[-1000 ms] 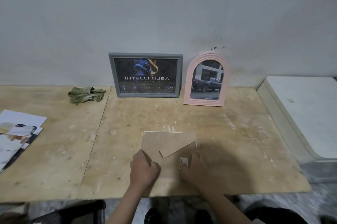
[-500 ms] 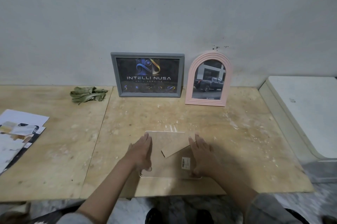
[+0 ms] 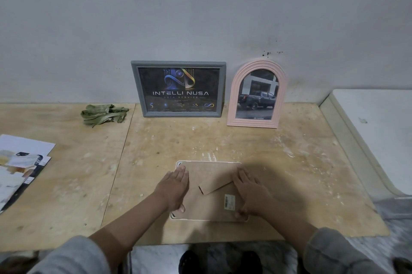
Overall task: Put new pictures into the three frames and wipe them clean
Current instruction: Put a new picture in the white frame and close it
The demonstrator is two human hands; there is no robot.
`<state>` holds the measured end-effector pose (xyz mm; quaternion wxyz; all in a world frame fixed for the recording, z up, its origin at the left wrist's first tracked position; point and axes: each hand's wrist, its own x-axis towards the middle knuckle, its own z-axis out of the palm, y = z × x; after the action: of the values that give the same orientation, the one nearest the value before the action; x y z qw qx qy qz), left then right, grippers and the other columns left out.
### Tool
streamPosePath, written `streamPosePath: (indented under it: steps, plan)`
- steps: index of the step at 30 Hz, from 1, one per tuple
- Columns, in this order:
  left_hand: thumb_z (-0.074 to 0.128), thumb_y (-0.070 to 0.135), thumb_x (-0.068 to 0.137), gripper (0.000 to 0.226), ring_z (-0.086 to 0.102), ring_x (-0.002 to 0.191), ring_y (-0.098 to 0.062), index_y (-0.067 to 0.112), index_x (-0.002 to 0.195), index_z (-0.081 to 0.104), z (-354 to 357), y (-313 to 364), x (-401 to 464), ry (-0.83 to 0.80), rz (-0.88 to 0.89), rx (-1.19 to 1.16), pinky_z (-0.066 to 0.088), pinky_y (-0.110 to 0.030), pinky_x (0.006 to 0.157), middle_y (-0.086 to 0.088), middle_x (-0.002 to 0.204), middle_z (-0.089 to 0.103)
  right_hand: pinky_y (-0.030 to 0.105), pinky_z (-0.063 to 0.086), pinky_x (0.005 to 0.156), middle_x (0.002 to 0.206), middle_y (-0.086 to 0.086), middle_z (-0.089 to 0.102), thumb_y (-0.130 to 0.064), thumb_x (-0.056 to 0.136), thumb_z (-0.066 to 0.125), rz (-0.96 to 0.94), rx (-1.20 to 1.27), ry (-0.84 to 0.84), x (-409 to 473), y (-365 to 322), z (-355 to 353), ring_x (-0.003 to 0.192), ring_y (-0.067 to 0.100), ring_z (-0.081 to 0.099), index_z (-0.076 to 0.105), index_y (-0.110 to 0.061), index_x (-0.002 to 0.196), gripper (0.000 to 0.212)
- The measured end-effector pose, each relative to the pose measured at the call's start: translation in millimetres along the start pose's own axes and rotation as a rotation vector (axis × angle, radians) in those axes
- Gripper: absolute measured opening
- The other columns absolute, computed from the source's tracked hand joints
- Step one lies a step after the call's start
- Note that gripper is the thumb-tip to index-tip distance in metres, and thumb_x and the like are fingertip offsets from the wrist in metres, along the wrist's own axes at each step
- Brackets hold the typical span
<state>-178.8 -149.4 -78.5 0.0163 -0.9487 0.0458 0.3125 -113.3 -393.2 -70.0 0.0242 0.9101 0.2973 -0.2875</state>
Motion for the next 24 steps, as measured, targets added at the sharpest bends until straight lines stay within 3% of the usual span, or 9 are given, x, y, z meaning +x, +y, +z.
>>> streamPosePath:
  steps: [14,24]
  plan:
    - [0.071,0.035,0.081,0.117,-0.023,0.144,-0.031,-0.001,0.146,-0.018,9.0,-8.5,-2.6,-0.012,0.087,-0.228,0.001,-0.042,0.118,-0.018,0.153,-0.029,0.042,-0.001,0.116,0.155,0.021,-0.018,-0.041,0.067,0.08,0.04,-0.09,-0.02,8.8,-8.4,0.5,0.144,0.035,-0.01,-0.011,-0.008,0.149,0.127]
    - [0.079,0.049,0.067,0.134,-0.018,0.146,-0.025,0.007,0.148,-0.02,-0.5,-22.5,1.4,-0.026,0.121,-0.024,-0.001,-0.043,0.118,-0.012,0.156,-0.028,0.043,0.008,0.117,0.155,0.025,-0.003,-0.03,0.065,0.083,-0.056,-0.21,-0.055,22.3,3.3,-18.4,0.145,0.036,0.003,-0.002,-0.004,0.149,0.122]
